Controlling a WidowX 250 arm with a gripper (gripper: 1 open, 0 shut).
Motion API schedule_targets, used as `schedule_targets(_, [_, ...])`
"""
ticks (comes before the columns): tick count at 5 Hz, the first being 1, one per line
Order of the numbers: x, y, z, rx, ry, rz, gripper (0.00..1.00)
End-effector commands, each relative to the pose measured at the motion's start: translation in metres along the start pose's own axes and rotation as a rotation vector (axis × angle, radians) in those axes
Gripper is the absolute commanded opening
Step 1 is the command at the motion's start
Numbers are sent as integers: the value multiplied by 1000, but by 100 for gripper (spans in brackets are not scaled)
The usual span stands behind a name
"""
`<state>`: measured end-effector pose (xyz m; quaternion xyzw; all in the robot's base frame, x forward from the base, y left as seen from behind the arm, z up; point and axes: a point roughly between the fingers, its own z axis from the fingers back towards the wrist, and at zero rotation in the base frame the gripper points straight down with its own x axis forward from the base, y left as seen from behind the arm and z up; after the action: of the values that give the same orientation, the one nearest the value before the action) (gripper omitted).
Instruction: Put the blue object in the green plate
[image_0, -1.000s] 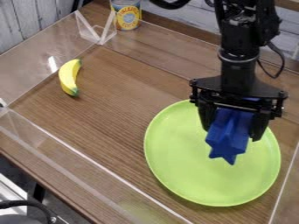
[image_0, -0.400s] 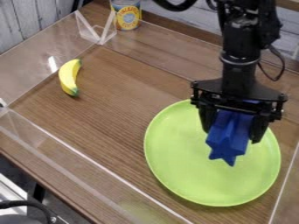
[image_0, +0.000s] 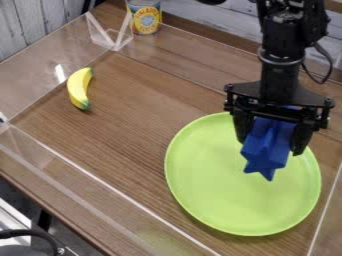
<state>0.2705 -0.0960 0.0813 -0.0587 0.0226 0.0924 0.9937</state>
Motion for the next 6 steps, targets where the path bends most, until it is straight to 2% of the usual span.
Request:
schedule_targets(1, [14, -2, 15, -13, -51, -2, 100])
schedule_targets(3, [25, 2, 21, -8, -68, -6, 100])
schedule_targets(4, [30, 4, 27, -7, -77, -9, 0])
schedule_targets(5, [34, 6, 31, -5, -85, -14, 0])
schedule_targets(6, [32, 7, 35, 1, -91, -17, 100])
